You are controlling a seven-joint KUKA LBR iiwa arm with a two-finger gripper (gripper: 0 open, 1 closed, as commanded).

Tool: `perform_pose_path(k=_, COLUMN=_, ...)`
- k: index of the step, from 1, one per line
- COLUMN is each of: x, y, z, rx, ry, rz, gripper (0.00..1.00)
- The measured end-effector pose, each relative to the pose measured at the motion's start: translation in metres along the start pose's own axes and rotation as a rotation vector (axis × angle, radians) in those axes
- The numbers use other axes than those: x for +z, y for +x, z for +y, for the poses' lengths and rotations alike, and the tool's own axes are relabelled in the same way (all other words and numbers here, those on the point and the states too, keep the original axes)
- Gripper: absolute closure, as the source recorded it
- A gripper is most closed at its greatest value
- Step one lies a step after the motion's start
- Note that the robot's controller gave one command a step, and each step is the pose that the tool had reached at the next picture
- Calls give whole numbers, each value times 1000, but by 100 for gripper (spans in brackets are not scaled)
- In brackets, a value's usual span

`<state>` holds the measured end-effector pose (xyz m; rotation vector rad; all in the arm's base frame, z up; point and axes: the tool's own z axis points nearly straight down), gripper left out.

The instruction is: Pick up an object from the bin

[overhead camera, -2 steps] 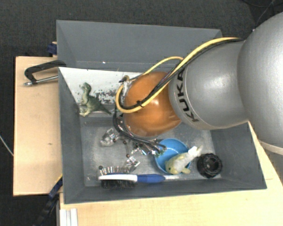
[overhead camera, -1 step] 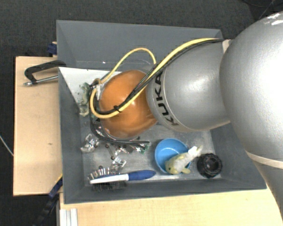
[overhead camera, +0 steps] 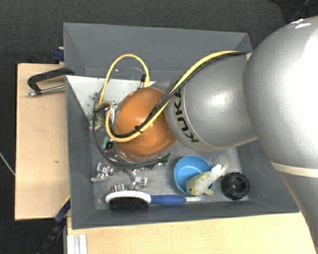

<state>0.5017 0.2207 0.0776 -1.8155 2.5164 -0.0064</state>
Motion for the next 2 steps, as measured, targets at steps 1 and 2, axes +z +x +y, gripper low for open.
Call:
perform_pose_path(k=1, x=3, y=31, z=-5, rx=-420, ry=-17, rz=9, gripper=0)
perform_pose_path(k=2, x=1, y=35, z=-8, rx=-417, ry=-18, rz=26, gripper=100)
